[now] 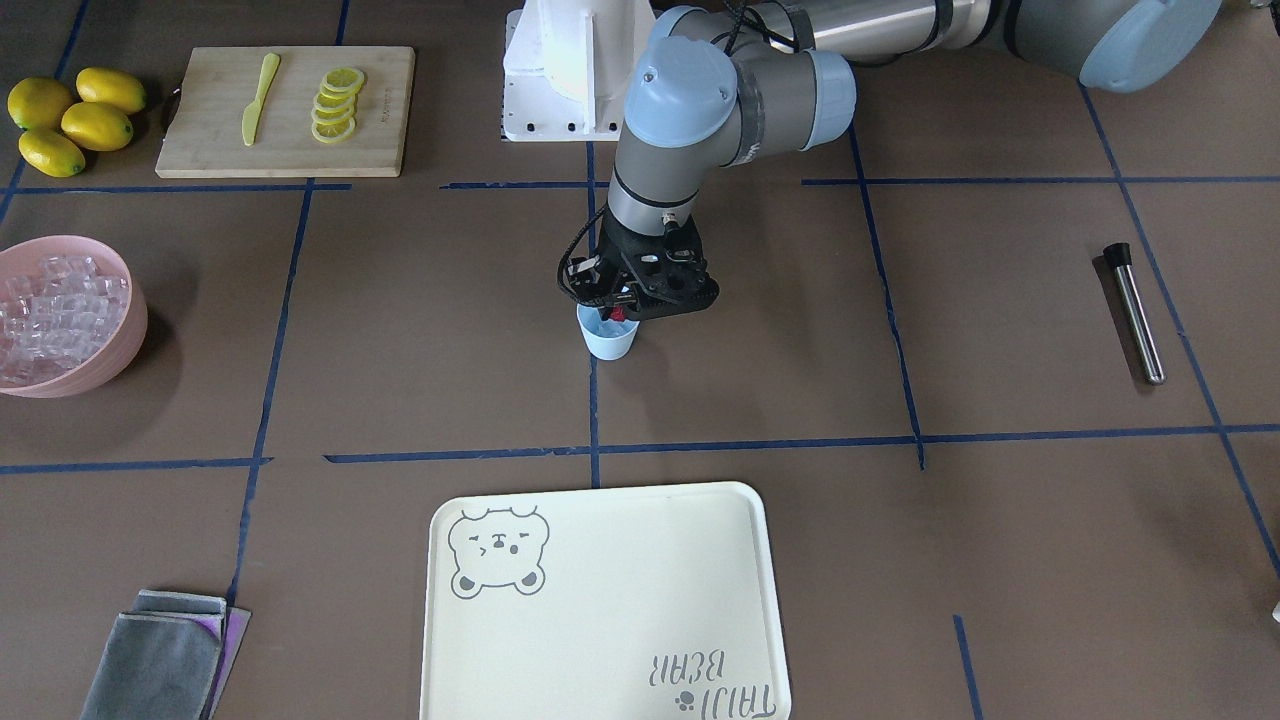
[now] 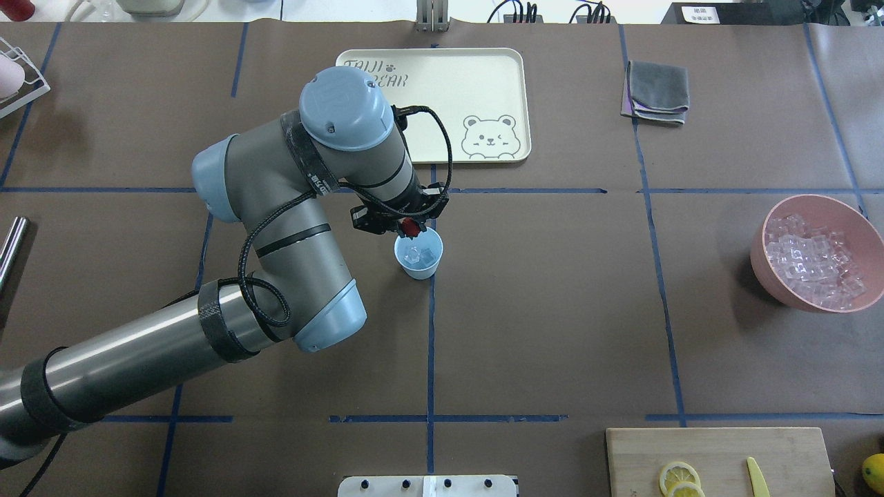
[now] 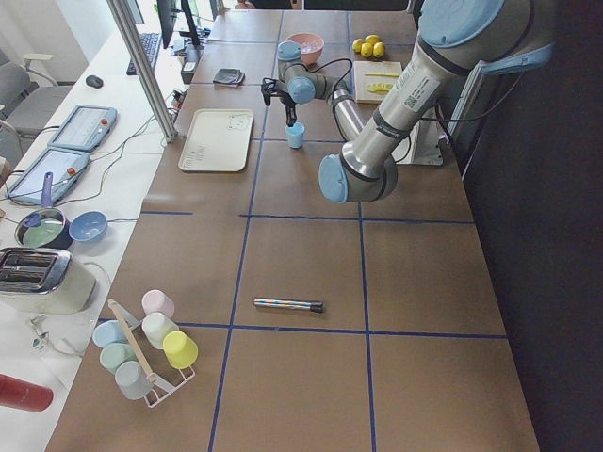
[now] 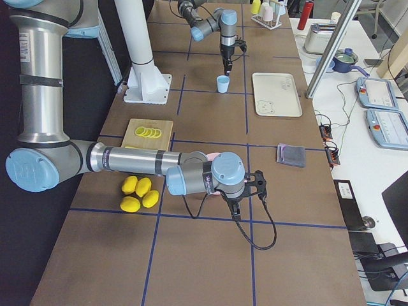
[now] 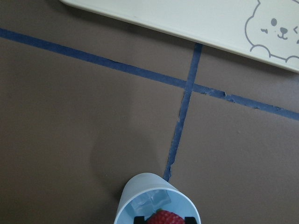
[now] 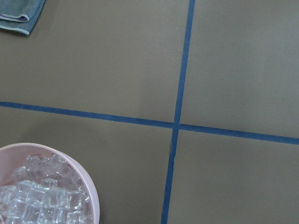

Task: Mash ice and strawberries in cup
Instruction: 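Open the left gripper to drop the strawberry into the cup, then move the left gripper back to the metal rod and grasp it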

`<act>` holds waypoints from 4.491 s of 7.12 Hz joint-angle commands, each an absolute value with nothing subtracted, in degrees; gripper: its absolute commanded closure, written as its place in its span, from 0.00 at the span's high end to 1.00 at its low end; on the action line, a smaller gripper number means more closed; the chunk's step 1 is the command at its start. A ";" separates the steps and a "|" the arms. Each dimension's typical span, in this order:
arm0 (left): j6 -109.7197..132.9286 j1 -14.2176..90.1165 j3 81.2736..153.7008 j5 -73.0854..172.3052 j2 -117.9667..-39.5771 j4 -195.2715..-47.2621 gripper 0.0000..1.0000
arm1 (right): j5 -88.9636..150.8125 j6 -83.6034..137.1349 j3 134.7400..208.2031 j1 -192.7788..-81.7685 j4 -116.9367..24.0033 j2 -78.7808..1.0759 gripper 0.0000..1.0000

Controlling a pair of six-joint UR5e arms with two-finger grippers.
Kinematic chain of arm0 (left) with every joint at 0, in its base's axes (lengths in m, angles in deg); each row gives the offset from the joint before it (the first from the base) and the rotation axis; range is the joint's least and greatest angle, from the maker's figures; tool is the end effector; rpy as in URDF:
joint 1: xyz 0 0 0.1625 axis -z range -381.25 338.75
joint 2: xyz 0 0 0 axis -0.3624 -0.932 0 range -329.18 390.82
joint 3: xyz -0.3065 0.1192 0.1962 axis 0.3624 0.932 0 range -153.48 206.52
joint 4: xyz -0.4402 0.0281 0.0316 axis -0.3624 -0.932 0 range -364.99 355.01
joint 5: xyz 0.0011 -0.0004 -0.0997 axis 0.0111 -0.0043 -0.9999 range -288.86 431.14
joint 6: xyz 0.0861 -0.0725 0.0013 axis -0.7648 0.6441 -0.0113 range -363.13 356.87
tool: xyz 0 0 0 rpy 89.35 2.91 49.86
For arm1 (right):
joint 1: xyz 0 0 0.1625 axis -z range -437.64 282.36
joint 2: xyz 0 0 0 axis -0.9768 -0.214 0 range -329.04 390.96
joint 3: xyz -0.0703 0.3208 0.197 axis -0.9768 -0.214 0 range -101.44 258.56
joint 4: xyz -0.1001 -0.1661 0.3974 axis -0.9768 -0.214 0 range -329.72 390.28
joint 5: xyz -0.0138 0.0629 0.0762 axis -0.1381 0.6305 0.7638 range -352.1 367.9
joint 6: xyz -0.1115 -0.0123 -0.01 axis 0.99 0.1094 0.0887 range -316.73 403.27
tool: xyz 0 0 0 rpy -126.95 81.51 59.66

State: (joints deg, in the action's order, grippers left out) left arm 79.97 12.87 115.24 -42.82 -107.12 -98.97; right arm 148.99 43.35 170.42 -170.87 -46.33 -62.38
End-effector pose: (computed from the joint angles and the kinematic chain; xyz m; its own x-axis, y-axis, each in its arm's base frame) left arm 0.5440 -0.4743 0.1005 0.5516 -0.2411 -0.7985 0.1876 0.9687 -0.1628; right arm 0.0745 -0.5080 0.6043 0.6363 -0.1264 0.7610 -0.0541 0.9767 0.2075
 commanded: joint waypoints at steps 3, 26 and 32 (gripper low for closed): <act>79.93 12.86 115.64 -42.94 -106.90 -98.94 1.00 | 149.58 43.35 170.41 -171.16 -46.45 -62.38 1.00; 35.17 50.47 100.35 -60.08 -61.38 -138.29 1.00 | 143.61 46.26 176.12 -167.73 -59.90 -60.80 1.00; 35.72 43.80 101.22 -56.04 -58.21 -142.62 1.00 | 143.34 46.26 175.95 -167.73 -59.90 -60.89 1.00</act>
State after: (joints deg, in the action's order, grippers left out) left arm 35.79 44.62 101.09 -56.24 -58.78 -141.86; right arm 143.42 46.26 175.98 -167.73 -59.89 -60.88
